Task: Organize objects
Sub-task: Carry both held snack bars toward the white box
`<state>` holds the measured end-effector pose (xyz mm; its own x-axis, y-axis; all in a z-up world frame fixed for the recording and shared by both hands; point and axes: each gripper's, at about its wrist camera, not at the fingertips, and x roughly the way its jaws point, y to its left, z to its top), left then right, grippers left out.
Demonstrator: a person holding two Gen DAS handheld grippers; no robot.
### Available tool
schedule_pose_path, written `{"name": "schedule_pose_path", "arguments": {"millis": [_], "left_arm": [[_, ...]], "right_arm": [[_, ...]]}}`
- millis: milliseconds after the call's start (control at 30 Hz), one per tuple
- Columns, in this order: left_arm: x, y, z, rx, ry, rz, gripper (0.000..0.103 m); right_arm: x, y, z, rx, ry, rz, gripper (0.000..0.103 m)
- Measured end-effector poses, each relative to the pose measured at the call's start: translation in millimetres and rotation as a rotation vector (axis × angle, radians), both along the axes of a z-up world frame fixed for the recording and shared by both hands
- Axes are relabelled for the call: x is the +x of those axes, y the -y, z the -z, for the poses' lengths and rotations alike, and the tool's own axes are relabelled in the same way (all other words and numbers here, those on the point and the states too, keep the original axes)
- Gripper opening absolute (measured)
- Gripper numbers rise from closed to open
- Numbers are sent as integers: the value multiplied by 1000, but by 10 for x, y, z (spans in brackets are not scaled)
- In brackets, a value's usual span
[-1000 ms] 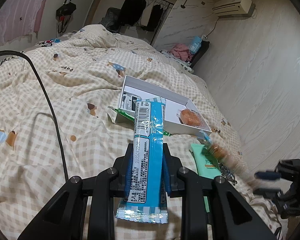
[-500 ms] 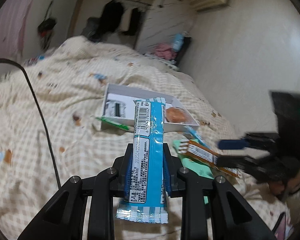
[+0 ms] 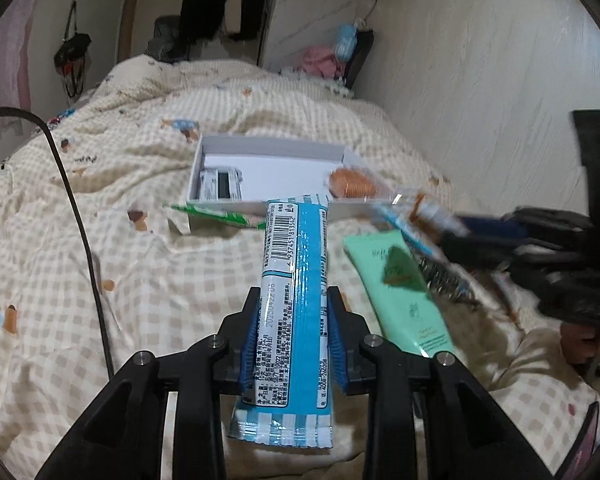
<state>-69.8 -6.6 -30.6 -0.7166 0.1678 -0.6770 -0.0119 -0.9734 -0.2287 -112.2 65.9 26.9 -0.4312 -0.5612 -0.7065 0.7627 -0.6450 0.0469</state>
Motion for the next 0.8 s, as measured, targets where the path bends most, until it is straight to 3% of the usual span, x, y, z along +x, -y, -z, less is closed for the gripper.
{"name": "schedule_pose_path", "arguments": {"millis": [167, 433, 467, 533, 600, 800], "left_arm": [[22, 54, -18, 18, -2, -9, 52], [23, -48, 94, -98, 140, 39, 53], [43, -78, 98, -114, 143, 50, 52], [79, -137, 96, -160, 139, 67, 38], [101, -173, 85, -193, 127, 51, 34], [70, -75, 117, -103, 137, 76, 31]], "right_arm": [[117, -120, 112, -103, 14, 36, 28], [269, -86, 183, -81, -55, 57, 28], [270, -96, 185, -84, -55, 64, 28], [272, -116, 182, -91, -56, 72, 28], [264, -134, 175, -101, -55, 75, 28], [195, -168, 203, -122, -16, 76, 28]]}}
